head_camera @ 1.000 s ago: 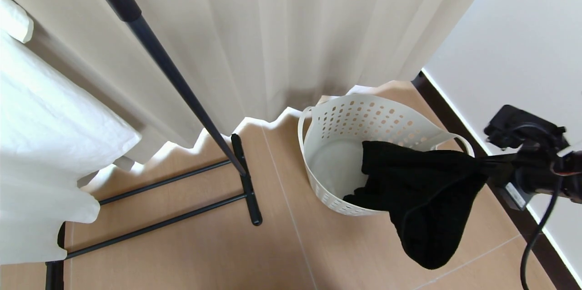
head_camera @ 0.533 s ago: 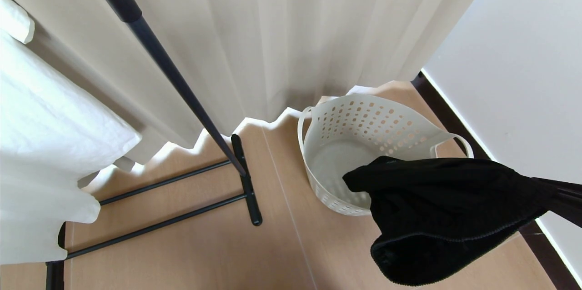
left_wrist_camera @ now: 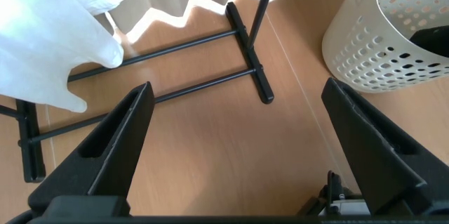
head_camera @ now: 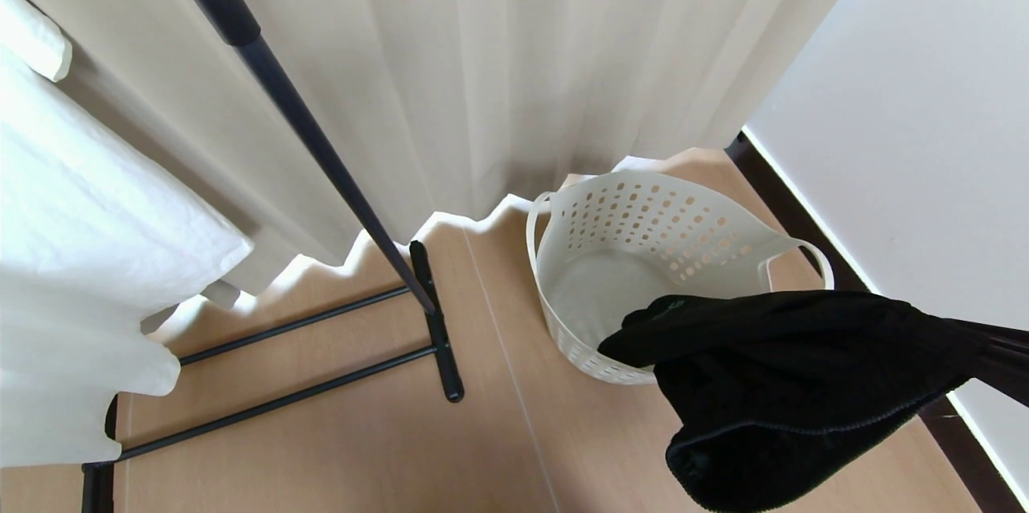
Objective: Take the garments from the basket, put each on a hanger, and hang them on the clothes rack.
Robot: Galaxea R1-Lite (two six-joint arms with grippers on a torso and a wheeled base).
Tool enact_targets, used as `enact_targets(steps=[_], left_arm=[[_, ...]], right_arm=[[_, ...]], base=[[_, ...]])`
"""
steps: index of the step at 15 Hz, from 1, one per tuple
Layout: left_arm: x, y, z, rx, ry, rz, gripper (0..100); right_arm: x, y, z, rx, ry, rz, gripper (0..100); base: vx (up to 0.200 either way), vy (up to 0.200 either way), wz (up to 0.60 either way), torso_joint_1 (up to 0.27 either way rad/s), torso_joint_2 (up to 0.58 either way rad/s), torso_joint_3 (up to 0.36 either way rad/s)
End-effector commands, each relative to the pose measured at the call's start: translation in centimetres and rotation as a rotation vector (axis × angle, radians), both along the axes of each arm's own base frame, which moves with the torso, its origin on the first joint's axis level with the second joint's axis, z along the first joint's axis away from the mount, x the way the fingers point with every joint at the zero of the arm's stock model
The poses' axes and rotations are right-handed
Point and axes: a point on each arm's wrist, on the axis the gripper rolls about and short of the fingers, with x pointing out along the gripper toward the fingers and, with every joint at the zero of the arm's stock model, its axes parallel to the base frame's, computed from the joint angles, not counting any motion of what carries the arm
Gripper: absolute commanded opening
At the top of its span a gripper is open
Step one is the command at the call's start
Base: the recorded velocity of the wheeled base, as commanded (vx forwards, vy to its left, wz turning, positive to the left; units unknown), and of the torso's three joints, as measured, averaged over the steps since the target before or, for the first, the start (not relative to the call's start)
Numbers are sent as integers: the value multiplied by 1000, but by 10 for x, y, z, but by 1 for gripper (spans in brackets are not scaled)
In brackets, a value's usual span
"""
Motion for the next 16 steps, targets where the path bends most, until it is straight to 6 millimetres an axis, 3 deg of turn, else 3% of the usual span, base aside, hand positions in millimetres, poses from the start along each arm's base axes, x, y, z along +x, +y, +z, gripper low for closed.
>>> enact_targets(steps=[1, 12, 16], left_arm=[[0, 0, 0, 0, 1, 0, 100], [0, 0, 0, -2, 1, 1, 100], [0, 0, 0, -2, 1, 1, 100]], right_arm=[[2, 1, -1, -2, 8, 0, 0], [5, 2, 0, 35, 36, -19, 0], [6, 3, -2, 39, 50, -21, 0]], base=[[0, 0, 0, 2, 2, 154], [0, 0, 0, 1, 1, 198], [0, 0, 0, 22, -246, -30]])
